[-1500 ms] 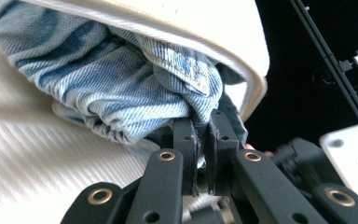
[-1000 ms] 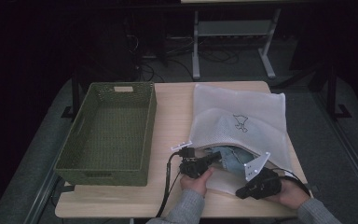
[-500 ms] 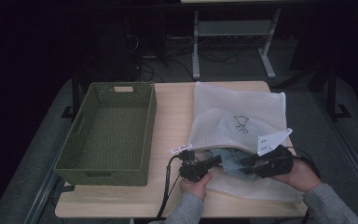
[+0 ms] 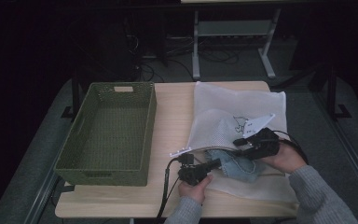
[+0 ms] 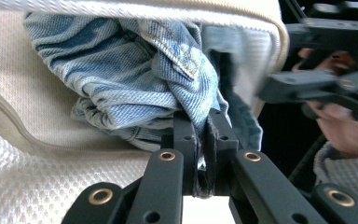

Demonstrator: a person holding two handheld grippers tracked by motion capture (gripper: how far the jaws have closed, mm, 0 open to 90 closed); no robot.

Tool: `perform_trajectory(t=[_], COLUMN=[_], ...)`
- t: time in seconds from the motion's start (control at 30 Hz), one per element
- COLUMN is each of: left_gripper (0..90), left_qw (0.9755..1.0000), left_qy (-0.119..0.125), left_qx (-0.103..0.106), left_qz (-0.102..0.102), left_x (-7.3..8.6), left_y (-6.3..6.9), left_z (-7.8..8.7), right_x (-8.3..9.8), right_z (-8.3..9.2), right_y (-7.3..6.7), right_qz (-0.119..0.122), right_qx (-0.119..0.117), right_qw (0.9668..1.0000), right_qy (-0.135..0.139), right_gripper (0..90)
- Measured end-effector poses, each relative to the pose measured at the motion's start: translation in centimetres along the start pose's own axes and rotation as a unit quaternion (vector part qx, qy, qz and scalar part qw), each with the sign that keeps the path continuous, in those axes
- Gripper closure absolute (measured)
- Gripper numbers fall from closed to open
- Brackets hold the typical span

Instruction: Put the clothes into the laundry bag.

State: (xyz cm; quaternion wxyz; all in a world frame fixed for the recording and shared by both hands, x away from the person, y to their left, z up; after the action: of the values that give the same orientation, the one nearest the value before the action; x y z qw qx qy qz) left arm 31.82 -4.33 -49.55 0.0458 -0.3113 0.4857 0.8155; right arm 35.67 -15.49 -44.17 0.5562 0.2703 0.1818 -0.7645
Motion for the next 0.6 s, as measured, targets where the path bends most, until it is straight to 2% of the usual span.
perform_trajectory(t=[0.07, 0.17, 0.33, 0.37, 0.6], left_gripper=[85.0, 85.1, 85.2, 85.2, 83.4], left_qw=[1.0, 1.0, 0.9998, 0.9999, 0.9999], left_qy=[0.0, 0.002, 0.017, 0.016, 0.0], left_qx=[0.0, 0.001, 0.002, 0.002, 0.006], left_qz=[-0.002, -0.003, -0.002, -0.003, -0.008], left_x=[0.0, 0.0, -1.1, -1.1, 0.0], left_y=[0.0, 0.0, 0.1, 0.1, 0.1], left_z=[0.0, -0.1, -0.2, -0.2, -0.1], right_x=[0.0, 0.0, 0.2, 0.3, 0.4], right_z=[-0.6, -1.0, 0.0, 0.2, 0.3], right_y=[0.0, -0.5, -2.3, -2.6, -2.1], right_qz=[-0.001, 0.003, 0.01, 0.013, -0.001], right_qx=[-0.002, -0.015, -0.069, -0.073, -0.072], right_qw=[1.0, 0.9998, 0.9976, 0.9972, 0.9974], right_qy=[-0.01, -0.014, -0.006, -0.005, -0.003], right_gripper=[76.5, 85.7, 87.1, 87.0, 86.3])
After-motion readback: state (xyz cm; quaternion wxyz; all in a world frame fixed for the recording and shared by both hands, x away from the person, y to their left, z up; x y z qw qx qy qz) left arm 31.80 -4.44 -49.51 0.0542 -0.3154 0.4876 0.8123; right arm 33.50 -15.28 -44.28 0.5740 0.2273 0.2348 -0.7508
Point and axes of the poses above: each handheld gripper's, and its own axes: z roughly backward along the jaws, x roughly out of its underside, y roughly to its right, the point moved 9 cm from there along -z, roughly forward along the jaws, and after that the axes turned 4 degrees about -x, right-handed, at the moved point
